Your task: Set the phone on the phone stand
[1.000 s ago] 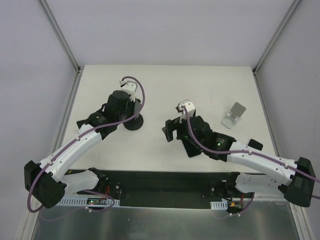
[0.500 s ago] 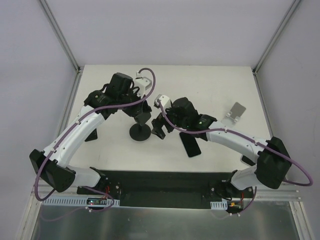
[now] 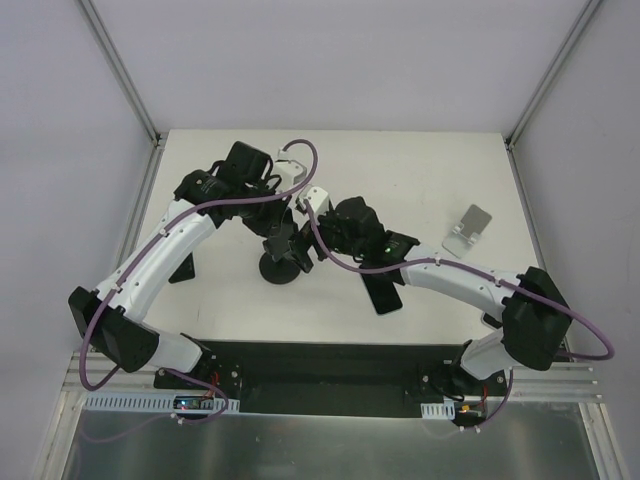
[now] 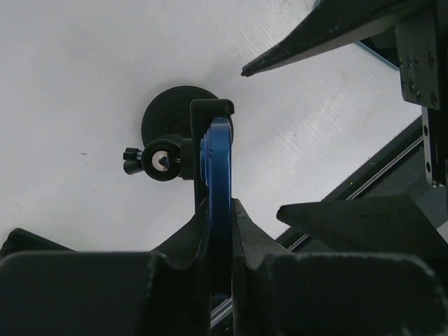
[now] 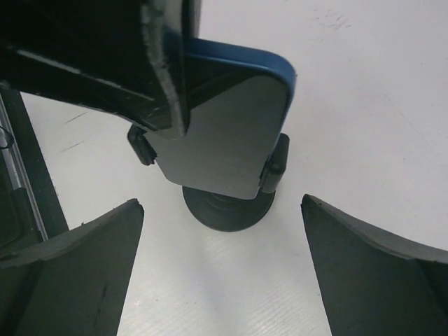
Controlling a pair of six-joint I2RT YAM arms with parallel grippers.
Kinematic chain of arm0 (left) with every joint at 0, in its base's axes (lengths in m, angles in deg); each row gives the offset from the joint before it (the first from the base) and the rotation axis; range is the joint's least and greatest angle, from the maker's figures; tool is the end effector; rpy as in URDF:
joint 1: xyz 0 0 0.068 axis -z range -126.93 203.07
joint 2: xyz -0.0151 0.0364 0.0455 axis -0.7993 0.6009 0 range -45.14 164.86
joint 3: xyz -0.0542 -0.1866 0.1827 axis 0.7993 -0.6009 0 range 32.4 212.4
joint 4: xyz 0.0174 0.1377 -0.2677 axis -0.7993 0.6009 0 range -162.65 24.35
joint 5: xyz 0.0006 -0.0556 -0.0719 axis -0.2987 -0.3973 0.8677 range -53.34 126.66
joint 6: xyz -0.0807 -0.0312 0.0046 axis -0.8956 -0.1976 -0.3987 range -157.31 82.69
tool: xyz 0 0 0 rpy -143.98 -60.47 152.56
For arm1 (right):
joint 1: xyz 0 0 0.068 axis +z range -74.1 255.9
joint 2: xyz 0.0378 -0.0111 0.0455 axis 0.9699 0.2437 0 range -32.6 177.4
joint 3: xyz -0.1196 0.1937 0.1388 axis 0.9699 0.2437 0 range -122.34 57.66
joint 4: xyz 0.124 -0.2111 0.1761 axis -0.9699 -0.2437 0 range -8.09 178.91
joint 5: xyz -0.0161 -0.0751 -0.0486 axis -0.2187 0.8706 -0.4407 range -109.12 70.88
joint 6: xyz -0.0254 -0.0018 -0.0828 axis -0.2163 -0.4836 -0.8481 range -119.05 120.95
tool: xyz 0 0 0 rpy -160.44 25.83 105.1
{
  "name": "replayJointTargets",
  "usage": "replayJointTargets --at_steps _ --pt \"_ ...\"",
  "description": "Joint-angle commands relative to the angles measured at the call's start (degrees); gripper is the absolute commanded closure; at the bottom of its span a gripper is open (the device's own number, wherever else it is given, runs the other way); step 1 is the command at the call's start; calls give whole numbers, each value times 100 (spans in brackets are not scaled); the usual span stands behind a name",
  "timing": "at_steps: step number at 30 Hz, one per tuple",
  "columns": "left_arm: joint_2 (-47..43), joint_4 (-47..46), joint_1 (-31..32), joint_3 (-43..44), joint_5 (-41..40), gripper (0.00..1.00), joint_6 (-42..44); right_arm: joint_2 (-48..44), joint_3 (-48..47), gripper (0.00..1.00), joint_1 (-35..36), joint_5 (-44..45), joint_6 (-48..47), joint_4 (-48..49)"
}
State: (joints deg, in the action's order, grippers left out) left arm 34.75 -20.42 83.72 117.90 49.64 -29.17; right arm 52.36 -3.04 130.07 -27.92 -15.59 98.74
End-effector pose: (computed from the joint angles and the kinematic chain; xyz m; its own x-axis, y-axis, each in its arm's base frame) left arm 0.2985 -0.1968 0.3469 -0.5299 0.4744 -0.7029 0.7117 0.6995 -0.0644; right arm 0.2415 0.3547 0.2694 0.1129 -0.3242 -0.9392 -0.8927 0.3819 -0.2392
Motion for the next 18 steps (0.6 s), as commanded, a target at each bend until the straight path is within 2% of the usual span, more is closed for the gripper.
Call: replayJointTargets --at_steps 1,3,4,6,7,8,9,10,14,18 --pt "-264 -37 -16 249 127 100 -14 143 -275 3 -74 -193 141 266" --pt "-229 -46 -16 310 -39 100 -137 108 -223 4 5 86 238 379" --pt "-220 -63 -24 345 -84 82 -303 73 -100 4 32 193 334 476" --pt "-255 -107 -42 485 -180 62 -462 -50 120 4 216 709 414 895" --pt "-290 -116 -68 555 -285 43 -689 -77 277 4 330 817 458 1020" --pt "-334 -134 -173 713 -330 37 -769 -112 322 4 392 1036 502 1117" --pt "-491 -151 -226 784 -313 8 -796 -130 349 4 427 1255 537 1214" --pt "-588 -169 -296 846 -304 1 -1014 -130 349 4 497 1345 589 1250" --pt "-1142 -344 -613 1074 -611 1 -1157 -156 349 4 726 1750 599 1338" --pt "-1713 -878 -928 724 -752 1 -1122 -148 209 4 805 1838 300 1276"
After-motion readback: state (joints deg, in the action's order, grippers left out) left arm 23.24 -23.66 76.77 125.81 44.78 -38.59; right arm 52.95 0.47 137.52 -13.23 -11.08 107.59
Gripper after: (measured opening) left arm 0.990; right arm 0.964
